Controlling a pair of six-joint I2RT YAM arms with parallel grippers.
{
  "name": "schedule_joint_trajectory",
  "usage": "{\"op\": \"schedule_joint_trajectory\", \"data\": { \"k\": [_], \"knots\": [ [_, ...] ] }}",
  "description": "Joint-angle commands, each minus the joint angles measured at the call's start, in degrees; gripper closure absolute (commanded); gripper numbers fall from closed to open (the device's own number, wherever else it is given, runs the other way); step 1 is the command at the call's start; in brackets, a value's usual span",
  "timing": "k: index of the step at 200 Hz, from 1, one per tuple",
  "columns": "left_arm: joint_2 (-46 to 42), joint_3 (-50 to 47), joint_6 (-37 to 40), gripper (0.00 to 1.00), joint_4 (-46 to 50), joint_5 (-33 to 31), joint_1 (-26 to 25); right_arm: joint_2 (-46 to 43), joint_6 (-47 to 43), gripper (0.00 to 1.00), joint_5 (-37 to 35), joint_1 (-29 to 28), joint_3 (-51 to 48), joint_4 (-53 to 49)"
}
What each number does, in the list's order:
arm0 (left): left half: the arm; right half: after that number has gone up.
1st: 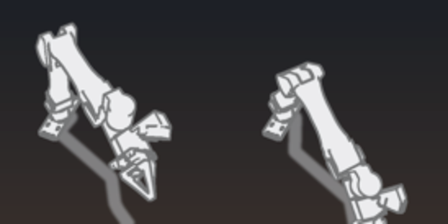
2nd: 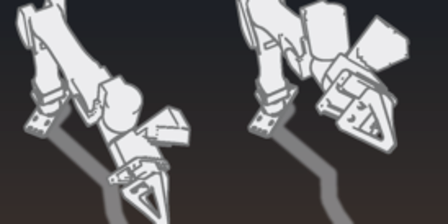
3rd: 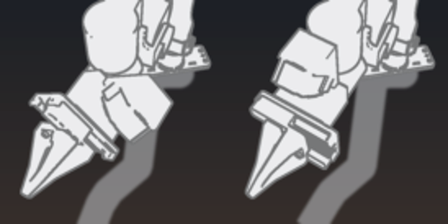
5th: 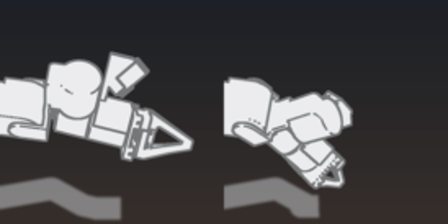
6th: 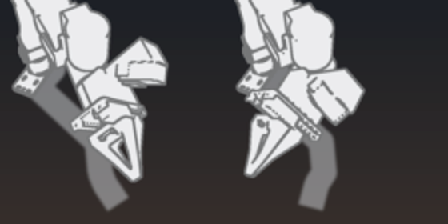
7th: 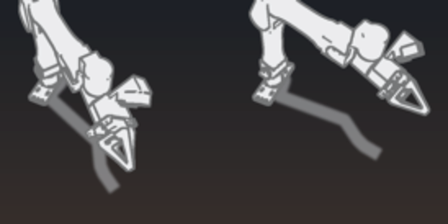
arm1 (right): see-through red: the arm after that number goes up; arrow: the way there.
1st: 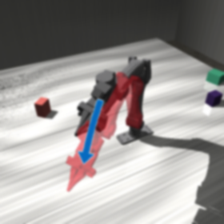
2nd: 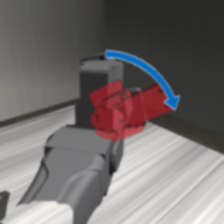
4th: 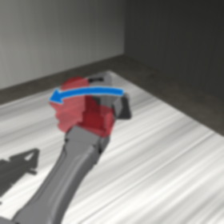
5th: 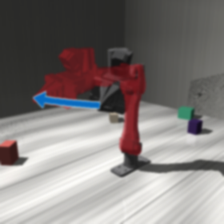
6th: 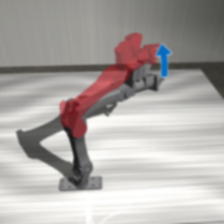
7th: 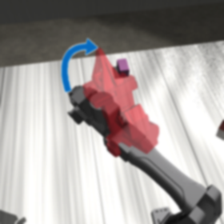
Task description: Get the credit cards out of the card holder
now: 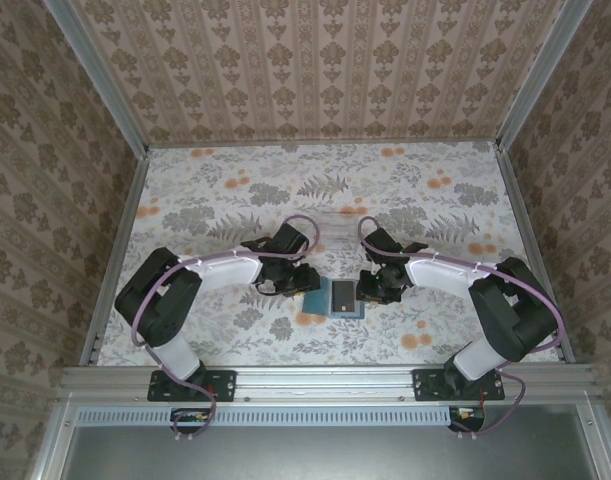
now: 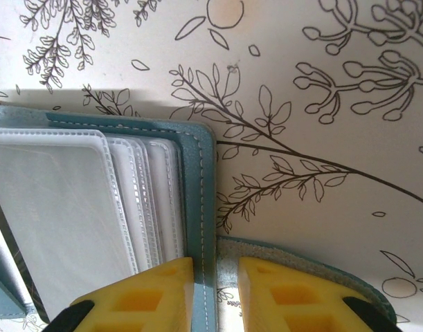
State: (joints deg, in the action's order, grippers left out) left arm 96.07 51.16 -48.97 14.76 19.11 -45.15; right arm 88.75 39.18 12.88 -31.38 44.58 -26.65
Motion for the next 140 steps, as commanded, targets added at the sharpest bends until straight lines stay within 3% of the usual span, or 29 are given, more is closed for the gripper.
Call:
{"op": "schedule_joint_trajectory", "data": {
  "k": [1,24,71,140],
  "knots": [
    [-2.08,1.7,-0.04,0.69,0.75,0.19,-2.01,0.62,0.17,0.76,0.92,-0.26,0.32,0.52],
    [-3.29,4.75,1.98,0.74,8.06,-5.51,-3.28,0.63,0.04,0.76,0.76,-0.26,0.68,-0.01],
    [-1.49,12.01,6.98,0.72,21.95,-15.34,-5.62,0.21,-0.06,0.76,0.57,-0.26,0.84,-0.68],
    [-1.62,13.3,7.54,0.73,22.65,-15.52,-6.27,-4.1,-0.11,0.75,-2.07,-0.44,2.48,-5.28]
  ]
}}
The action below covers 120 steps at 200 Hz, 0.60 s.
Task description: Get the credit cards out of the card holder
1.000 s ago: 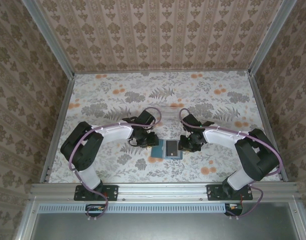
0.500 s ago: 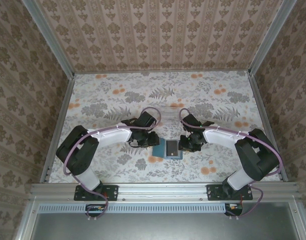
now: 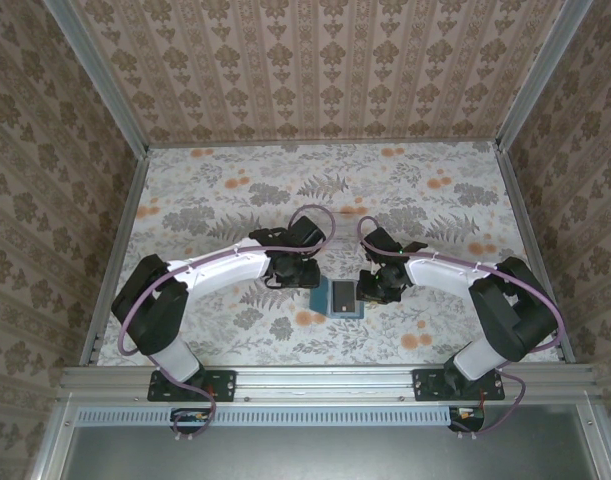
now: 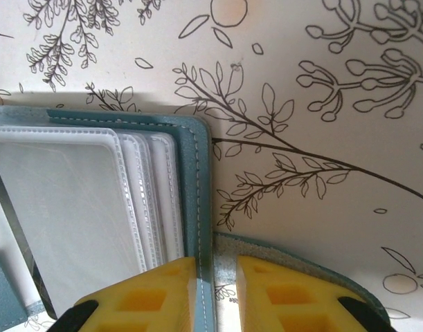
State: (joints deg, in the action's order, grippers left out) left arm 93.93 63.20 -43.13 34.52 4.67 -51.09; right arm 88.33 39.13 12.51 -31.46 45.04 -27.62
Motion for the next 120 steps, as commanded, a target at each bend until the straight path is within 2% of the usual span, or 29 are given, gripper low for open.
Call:
{"op": "schedule_joint_trajectory", "data": {
  "k": [1,20,50,74,120],
  "knots": [
    [0.58,1.2,1.72,0.73,2.91,-1.07,-0.37,-3.86,-0.05,0.75,-1.7,-0.35,2.05,-4.39],
    [1.34,0.7,1.91,0.75,2.59,-0.43,-0.11,-6.41,0.54,0.74,-0.97,-0.42,2.75,-4.68],
    [1.47,-0.91,2.01,0.77,1.04,0.94,0.61,-6.66,2.75,0.77,5.02,-2.18,3.45,-0.08],
    [0.87,-2.19,1.9,0.78,-0.19,1.81,1.25,-3.31,4.52,0.79,8.35,-4.27,4.58,3.54],
    [-1.18,-4.65,1.28,0.78,-2.72,3.57,2.68,6.08,4.11,0.83,9.62,-6.88,10.28,5.29]
  ]
}}
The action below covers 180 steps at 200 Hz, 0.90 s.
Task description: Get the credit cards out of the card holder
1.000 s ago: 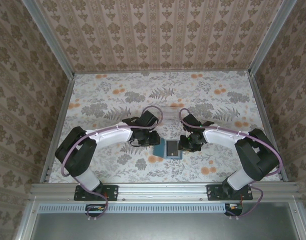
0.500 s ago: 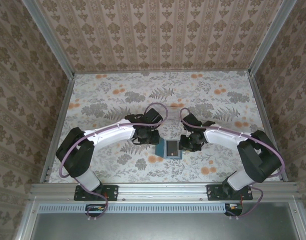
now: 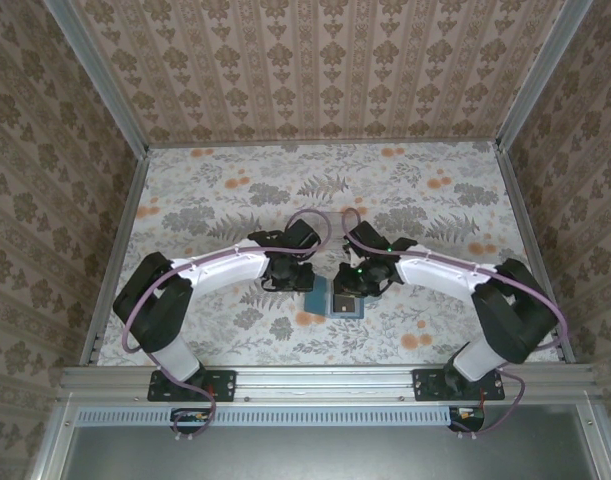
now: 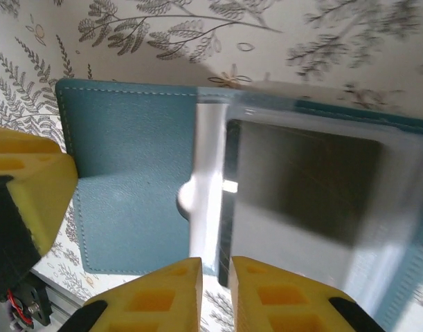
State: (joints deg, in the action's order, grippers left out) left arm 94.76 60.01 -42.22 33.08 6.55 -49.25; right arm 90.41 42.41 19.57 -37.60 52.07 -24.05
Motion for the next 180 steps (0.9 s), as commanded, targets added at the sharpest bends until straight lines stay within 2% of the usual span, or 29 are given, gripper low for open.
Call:
{"op": "schedule_joint_trajectory", "data": {
  "k": [1,45,88,128,180],
  "knots": [
    [-2.02,-1.51,0.33,0.78,-1.36,1.75,0.83,4.21,0.74,0.82,2.65,-0.81,3.36,1.77],
    [-4.78,-2.79,-0.49,0.78,-2.84,3.12,1.71,11.67,1.88,0.84,4.45,-1.74,7.47,4.18],
    [-9.39,-3.88,-2.03,0.78,-5.2,6.24,1.7,14.81,2.8,0.86,4.38,-2.21,8.49,4.78],
    [-9.04,-9.18,-6.69,0.84,-14.53,11.48,1.31,14.54,3.72,0.91,4.36,-2.21,8.26,5.41],
    [-7.49,-12.91,-9.35,0.89,-18.73,11.22,1.64,9.97,4.26,0.9,2.15,-2.17,8.27,2.69]
  ]
}}
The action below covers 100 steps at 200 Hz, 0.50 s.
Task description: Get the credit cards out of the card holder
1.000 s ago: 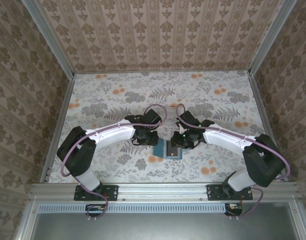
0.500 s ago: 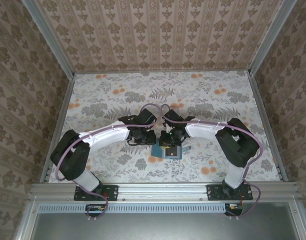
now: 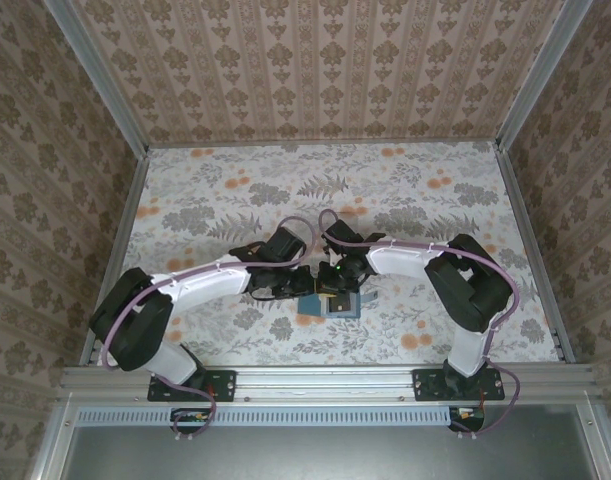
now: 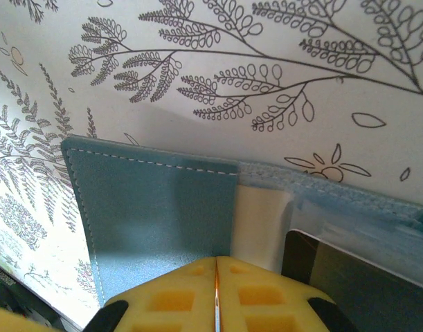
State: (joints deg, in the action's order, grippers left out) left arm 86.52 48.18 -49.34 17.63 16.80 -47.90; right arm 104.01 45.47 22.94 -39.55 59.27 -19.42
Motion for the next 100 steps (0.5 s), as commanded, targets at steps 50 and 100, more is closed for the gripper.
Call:
{"op": "schedule_joint_trajectory", "data": {
  "k": [50,100],
  "knots": [
    [2.05,-1.78,-2.6,0.89,-4.62,1.61,0.75,-11.51,-0.44,0.87,-8.55,-0.09,2.08,-10.35],
    [4.53,0.26,-2.33,0.82,-7.73,4.69,0.38,-16.39,-2.41,0.85,-13.07,1.11,-1.5,-15.82]
  ]
}}
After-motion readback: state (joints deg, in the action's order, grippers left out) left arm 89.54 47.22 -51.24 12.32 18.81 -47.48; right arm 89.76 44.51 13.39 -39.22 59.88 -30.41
